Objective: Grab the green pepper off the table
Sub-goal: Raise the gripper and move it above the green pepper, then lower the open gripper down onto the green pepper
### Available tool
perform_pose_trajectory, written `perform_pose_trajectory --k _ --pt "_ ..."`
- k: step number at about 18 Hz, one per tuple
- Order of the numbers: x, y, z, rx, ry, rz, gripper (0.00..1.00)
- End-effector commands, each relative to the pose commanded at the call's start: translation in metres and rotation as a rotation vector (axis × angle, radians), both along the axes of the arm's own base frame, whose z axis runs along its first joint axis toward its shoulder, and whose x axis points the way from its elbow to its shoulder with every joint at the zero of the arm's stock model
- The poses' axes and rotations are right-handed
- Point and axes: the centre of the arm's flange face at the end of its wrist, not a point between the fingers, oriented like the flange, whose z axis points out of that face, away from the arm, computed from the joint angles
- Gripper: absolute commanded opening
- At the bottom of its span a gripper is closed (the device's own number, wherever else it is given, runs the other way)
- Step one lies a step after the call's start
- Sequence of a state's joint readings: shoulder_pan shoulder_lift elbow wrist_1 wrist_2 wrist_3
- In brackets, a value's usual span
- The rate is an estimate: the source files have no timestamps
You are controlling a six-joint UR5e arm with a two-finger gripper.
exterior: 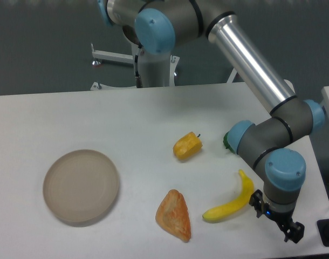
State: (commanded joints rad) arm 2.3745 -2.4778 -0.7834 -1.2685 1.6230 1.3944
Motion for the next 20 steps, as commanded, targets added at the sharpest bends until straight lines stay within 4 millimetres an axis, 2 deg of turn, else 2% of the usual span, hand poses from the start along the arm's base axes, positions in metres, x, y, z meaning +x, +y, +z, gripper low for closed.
perform_pose_trajectory --k 2,6,7,12,15,18,20 --pt "-0.009 -0.035 0.015 -0.025 -0.032 0.029 1.0" --pt "-0.008 -0.079 0.029 -0.111 -0.13 0.068 1.0" --pt "-0.017 -0.1 0.032 -0.12 -0.147 0.097 1.0" --pt "-0.029 -0.172 0.031 -0.013 -0.307 0.195 1.0" --pt "-0.015 -0.192 0.017 -0.03 -0.346 0.212 1.0" --pt "-0.005 -0.204 0.018 -0.024 -0.347 0.23 1.0" --pt "0.005 -0.209 0.004 -0.034 -0.357 0.23 1.0"
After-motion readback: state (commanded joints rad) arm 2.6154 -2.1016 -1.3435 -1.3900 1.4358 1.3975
